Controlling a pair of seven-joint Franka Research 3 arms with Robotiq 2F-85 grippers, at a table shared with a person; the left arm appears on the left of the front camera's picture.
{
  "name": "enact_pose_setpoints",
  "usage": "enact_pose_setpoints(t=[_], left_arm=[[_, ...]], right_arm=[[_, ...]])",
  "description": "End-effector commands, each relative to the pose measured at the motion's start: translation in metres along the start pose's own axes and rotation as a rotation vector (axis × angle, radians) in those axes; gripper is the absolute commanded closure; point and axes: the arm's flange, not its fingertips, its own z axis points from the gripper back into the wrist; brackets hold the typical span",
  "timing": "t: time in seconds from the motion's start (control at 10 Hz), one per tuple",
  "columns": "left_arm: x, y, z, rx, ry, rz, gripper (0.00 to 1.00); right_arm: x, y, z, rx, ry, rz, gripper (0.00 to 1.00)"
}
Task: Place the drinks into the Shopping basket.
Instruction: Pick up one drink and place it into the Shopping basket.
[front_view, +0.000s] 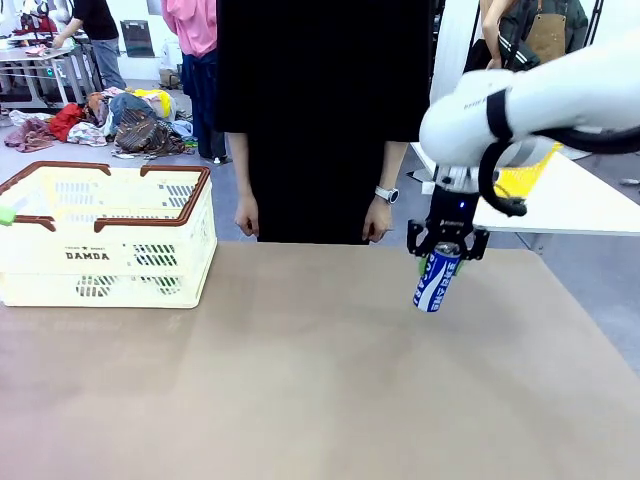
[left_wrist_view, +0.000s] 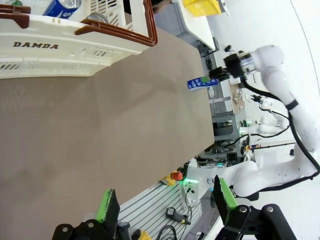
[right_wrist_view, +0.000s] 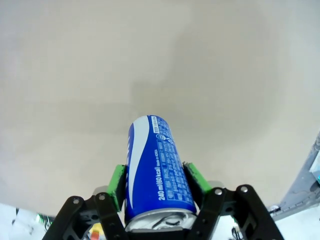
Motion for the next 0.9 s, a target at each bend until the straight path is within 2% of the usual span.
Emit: enact_pose_setpoints(t=[0.0,0.2,0.4,0.5,0.7,0.8], left_arm=[[-0.002,0.001,0.002,0.003,0.006,-0.002,0.0],[-0.002,0.001,0.002,0.003,0.006,-0.002,0.0],[-0.002,0.001,0.002,0.003,0.006,-0.002,0.0],[-0.002,0.001,0.002,0.003,0.006,-0.002,0.0],[-0.002,0.001,0.002,0.003,0.006,-0.002,0.0],[-0.002,0.001,0.002,0.003,0.006,-0.002,0.0]], right_arm=[[-0.036,0.006,0.064,-0.007,0.024,-0.016,1.0],[-0.075,0.015,0.087,-0.019,0.084,-0.032,1.0],[-0.105,0.016,0.082,0.022,0.102,-0.068,1.0],[-0.087,0.01,0.094,-0.025,0.081,-0.007,1.0],[-0.087,0.01,0.094,-0.025,0.081,-0.007,1.0],[-0.098,0.013,0.091,-0.019,0.102,-0.019,1.0]])
